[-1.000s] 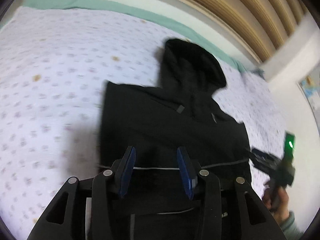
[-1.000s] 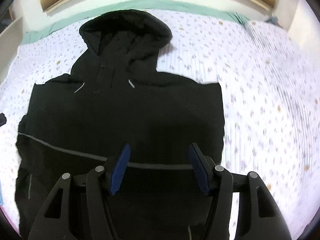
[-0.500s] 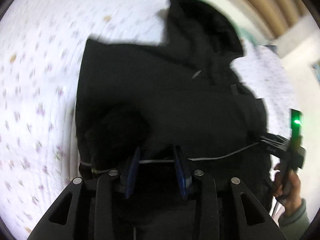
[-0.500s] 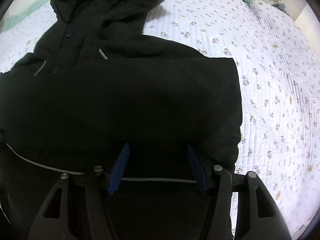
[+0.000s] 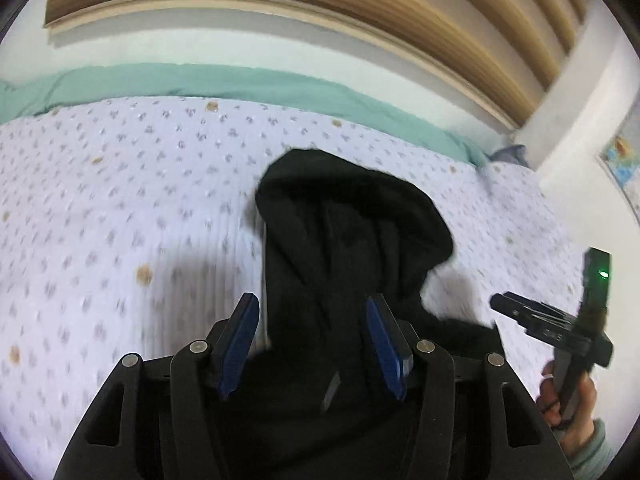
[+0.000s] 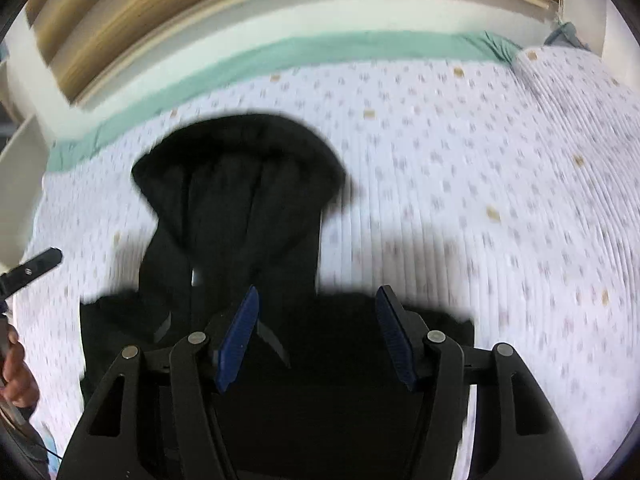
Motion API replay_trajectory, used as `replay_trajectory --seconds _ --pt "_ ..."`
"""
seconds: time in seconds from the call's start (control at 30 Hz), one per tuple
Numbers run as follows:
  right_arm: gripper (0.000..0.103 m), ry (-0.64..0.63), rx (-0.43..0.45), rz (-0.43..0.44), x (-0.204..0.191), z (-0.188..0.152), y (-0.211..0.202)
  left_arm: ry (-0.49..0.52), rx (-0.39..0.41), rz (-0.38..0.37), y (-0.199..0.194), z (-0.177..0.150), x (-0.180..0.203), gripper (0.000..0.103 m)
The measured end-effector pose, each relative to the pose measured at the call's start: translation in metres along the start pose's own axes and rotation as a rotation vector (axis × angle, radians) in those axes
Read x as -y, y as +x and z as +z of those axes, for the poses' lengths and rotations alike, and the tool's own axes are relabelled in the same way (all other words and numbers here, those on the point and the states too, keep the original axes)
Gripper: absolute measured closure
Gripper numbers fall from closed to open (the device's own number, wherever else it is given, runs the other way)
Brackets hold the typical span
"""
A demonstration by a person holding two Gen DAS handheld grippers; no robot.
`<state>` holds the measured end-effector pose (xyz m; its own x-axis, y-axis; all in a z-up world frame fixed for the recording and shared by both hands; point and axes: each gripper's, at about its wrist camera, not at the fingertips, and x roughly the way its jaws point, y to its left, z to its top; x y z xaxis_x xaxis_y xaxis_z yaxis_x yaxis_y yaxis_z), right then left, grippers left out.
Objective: Fold large clothes
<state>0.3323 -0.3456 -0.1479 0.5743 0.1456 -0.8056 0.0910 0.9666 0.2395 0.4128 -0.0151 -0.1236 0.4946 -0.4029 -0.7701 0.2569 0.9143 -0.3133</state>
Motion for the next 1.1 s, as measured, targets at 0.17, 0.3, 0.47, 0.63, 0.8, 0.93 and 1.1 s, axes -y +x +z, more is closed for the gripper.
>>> replay_trajectory --seconds 0.17,0.3,0.47,0.63,0.8,0.93,1.1 --pt "0.039 0.081 -0.017 0.027 0.015 0.039 0.045 -0.044 -0.029 0.025 0.039 0.029 -0.012 0.046" --pt "0.039 0.167 -0.06 0.047 0.026 0.04 0.077 -0.095 -0.064 0.017 0.072 0.037 -0.023 0.046" --pt "0.046 0.156 -0.115 0.05 0.028 0.042 0.123 -0.141 -0.09 0.01 0.102 0.041 -0.034 0.046" --pt "0.08 0.191 -0.115 0.075 0.026 0.044 0.141 -0.168 -0.087 0.062 0.123 0.049 -0.047 0.062" --pt "0.095 0.141 0.005 0.007 0.027 0.043 0.102 -0.248 -0.05 0.018 0.092 0.044 -0.088 0.076" --pt "0.095 0.062 0.009 -0.053 0.016 0.031 0.098 -0.265 -0.122 0.054 0.102 0.022 -0.098 0.073" --pt "0.095 0.111 -0.147 -0.04 0.032 0.013 0.155 -0.223 -0.222 0.109 0.147 0.01 -0.104 0.07"
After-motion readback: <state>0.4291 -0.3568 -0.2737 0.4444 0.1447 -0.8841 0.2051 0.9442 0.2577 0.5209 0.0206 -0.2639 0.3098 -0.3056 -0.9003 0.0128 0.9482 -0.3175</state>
